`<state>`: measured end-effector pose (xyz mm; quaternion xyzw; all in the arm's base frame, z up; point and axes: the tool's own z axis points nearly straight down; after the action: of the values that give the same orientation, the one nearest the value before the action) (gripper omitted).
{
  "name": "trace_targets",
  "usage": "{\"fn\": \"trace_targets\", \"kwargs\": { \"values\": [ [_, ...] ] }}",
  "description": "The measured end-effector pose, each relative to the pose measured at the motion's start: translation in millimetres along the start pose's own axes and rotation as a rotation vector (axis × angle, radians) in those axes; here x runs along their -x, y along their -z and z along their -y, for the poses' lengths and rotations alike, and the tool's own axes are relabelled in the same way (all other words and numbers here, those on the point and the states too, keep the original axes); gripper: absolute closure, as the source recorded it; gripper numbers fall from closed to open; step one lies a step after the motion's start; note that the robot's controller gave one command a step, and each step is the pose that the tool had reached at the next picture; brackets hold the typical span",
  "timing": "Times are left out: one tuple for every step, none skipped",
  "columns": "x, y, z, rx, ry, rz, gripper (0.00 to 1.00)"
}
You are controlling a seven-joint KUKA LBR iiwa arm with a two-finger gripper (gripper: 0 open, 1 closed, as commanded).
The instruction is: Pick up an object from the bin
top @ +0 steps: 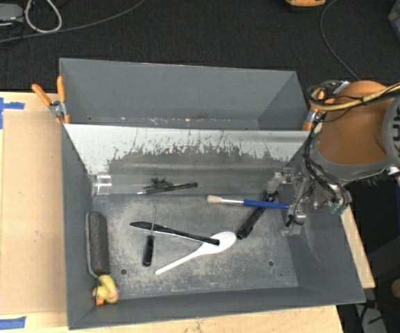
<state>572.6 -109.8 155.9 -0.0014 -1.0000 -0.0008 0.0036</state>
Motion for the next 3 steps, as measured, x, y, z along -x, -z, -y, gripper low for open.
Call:
{"fn": "trace_targets", "kwargs": {
  "values": [
    [1.8,3,0,-0.001,0.003,0.006,0.00],
    [40.2,-66,-30,-0.002,0.124,0.011,0.00],
    [47.2,-14,-42,-0.003,0.230,0.011,0.00]
  ]
}}
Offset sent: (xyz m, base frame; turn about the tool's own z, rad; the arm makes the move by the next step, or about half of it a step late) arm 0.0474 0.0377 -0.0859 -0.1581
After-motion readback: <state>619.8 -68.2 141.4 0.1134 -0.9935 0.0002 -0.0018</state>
